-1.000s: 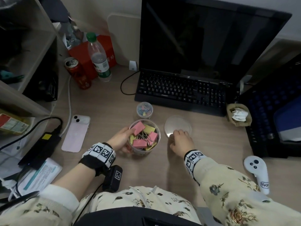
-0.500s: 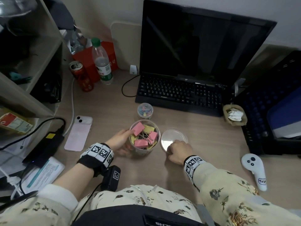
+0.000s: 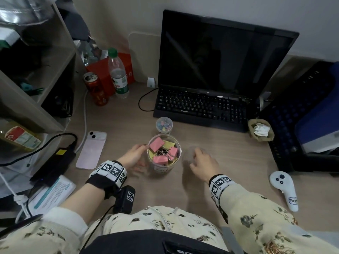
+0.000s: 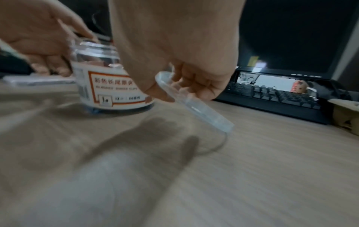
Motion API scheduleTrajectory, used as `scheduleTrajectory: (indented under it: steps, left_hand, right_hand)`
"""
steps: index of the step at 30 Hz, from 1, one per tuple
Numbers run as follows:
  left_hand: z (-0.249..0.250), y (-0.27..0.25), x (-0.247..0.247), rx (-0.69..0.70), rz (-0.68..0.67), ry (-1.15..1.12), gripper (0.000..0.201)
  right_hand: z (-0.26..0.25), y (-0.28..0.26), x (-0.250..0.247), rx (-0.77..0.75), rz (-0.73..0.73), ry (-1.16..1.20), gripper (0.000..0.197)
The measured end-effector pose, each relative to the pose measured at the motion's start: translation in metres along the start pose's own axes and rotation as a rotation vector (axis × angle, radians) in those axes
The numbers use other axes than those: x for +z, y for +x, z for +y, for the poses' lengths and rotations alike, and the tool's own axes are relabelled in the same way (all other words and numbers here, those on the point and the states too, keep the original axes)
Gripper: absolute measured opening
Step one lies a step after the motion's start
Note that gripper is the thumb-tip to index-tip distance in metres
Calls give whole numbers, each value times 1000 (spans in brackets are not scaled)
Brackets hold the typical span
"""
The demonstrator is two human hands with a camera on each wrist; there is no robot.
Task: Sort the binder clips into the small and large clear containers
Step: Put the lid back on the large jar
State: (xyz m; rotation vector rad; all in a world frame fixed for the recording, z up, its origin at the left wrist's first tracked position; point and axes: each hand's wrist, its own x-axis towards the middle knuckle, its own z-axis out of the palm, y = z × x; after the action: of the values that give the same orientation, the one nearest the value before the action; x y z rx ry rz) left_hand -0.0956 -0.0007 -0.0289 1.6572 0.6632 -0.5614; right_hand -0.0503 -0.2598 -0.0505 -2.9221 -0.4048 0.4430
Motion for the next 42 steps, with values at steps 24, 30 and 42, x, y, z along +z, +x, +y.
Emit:
scheduleTrajectory:
  steps: [24, 30, 42]
  left_hand:
    - [13, -16, -3, 74, -56, 99, 59]
    - [9, -10, 0, 84, -62, 215, 55]
    - [4, -3, 1, 95, -6, 230, 39]
  right_hand:
    - [-50, 33, -21, 210, 68, 957, 16]
    - [-50, 28, -26, 101, 146, 482, 27]
    - [-49, 29, -1, 149, 20, 426, 45]
